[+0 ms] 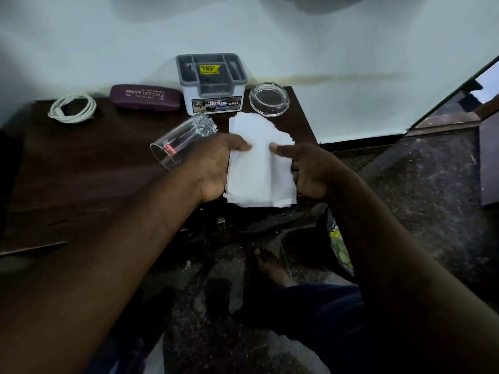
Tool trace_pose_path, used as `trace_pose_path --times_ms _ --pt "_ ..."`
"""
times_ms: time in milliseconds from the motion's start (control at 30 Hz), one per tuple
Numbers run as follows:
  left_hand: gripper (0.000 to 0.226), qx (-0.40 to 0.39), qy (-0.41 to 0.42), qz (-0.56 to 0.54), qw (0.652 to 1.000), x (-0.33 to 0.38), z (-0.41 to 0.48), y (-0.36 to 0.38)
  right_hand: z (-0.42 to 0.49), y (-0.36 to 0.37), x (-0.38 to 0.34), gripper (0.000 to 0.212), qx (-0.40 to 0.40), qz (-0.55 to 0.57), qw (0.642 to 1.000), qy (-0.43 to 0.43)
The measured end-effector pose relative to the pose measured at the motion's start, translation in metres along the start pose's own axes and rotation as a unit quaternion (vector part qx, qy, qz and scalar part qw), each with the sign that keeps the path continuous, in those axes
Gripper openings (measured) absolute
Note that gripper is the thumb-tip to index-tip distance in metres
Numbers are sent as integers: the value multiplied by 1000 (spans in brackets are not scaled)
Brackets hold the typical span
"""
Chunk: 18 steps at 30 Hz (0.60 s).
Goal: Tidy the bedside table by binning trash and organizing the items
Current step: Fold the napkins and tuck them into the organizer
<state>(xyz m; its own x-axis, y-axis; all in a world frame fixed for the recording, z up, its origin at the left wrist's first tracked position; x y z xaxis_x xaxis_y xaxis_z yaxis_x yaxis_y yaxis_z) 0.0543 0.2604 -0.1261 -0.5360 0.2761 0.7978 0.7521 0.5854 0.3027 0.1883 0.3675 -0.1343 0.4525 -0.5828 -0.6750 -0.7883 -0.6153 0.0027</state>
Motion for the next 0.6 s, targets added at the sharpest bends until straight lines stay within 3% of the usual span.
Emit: trace_pose_path --times_ms 33,167,367,600 --pt "45 -3 5 -10 1000 5 0 -2 -3 6 -2 50 -31 25 999 6" --pt "47 -12 26 -37 999 19 -5 -14 -15 28 -8 54 -117 117 986 13" --pt "57 45 69 11 997 29 -18 -59 -23 62 -12 33 -166 141 976 11" --pt "44 33 81 -10 996 43 -37 -91 -23 113 -3 48 -227 134 964 39"
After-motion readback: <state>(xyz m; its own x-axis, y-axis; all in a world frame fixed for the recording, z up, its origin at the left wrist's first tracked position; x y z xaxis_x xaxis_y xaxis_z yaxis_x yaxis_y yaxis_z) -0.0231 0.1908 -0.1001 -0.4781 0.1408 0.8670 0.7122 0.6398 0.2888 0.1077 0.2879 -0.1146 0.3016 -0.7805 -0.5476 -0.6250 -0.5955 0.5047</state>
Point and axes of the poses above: each hand's wrist, its own z-axis towards the middle knuckle, its own y-axis out of the palm, x = y × z, the point moved 8 cm from there along z, towards the middle knuckle, and after that the axes turned 8 degrees about y, right-handed, at the moved point
